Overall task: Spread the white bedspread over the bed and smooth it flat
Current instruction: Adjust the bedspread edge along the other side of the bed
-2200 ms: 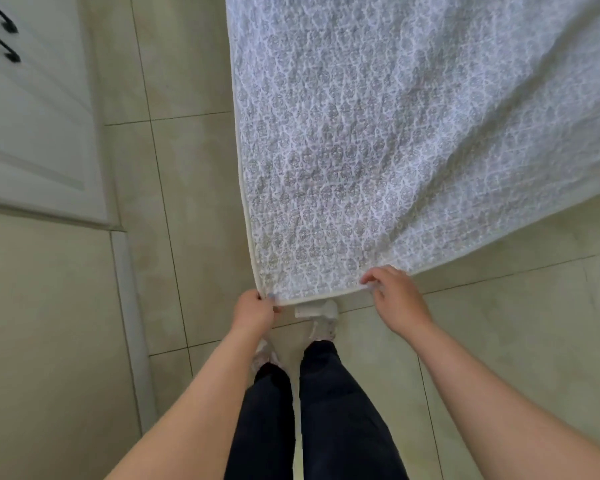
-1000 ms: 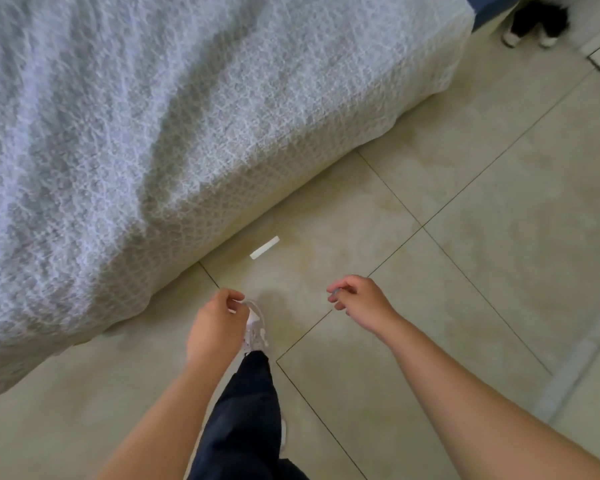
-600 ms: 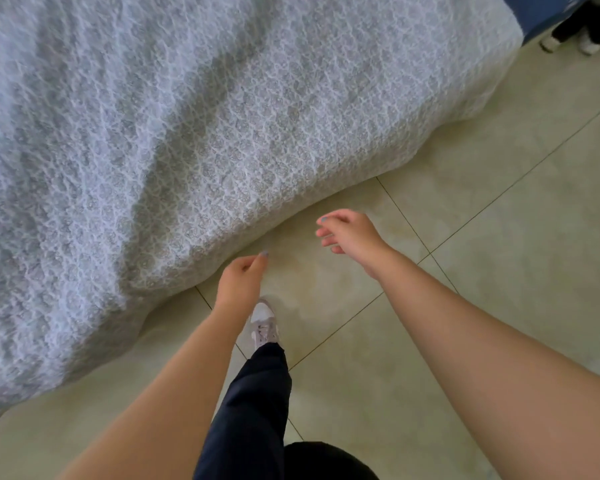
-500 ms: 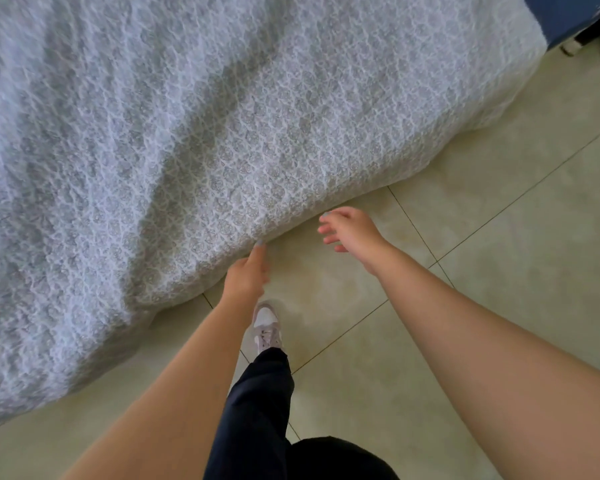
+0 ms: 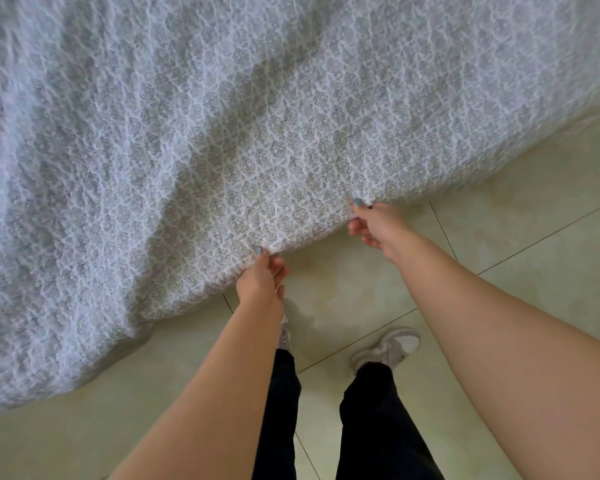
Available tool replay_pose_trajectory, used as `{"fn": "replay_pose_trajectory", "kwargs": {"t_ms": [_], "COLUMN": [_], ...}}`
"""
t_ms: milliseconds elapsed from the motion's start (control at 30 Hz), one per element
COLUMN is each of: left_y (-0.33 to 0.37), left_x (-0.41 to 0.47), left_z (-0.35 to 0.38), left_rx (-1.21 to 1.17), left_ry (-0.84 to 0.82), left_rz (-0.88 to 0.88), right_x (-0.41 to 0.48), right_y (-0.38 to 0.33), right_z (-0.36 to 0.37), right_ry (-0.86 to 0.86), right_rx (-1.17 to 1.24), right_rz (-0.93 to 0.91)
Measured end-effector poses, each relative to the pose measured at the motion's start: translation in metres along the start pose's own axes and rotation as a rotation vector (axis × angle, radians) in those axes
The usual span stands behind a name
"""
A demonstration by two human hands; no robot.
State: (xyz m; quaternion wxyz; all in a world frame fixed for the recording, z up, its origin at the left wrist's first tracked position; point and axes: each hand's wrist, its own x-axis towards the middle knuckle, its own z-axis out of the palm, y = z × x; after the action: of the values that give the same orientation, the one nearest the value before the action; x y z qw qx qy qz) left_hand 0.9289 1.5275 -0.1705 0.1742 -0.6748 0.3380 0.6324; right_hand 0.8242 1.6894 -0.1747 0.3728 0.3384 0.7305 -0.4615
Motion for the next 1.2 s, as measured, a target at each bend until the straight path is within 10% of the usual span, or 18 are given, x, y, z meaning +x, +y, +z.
{"fn": "replay_pose_trajectory", "kwargs": {"t_ms": [467,1200], "left_y": [-0.071,-0.103], "left_x": [-0.022,-0.130], "left_z": [0.048,0.456], "left_rx": [0.002,1.013], "left_ry": [0.218,-0.259], "left_rz": [0.087,1.004], "right_x": [0.010,0.143], "right_y": [0.031,-0.075], "right_z": [-0.067,-0.450], "right_ry": [-0.248,0.127], "right_rx": [-0.170,-0.098], "right_rz": [-0.091,-0.304]}}
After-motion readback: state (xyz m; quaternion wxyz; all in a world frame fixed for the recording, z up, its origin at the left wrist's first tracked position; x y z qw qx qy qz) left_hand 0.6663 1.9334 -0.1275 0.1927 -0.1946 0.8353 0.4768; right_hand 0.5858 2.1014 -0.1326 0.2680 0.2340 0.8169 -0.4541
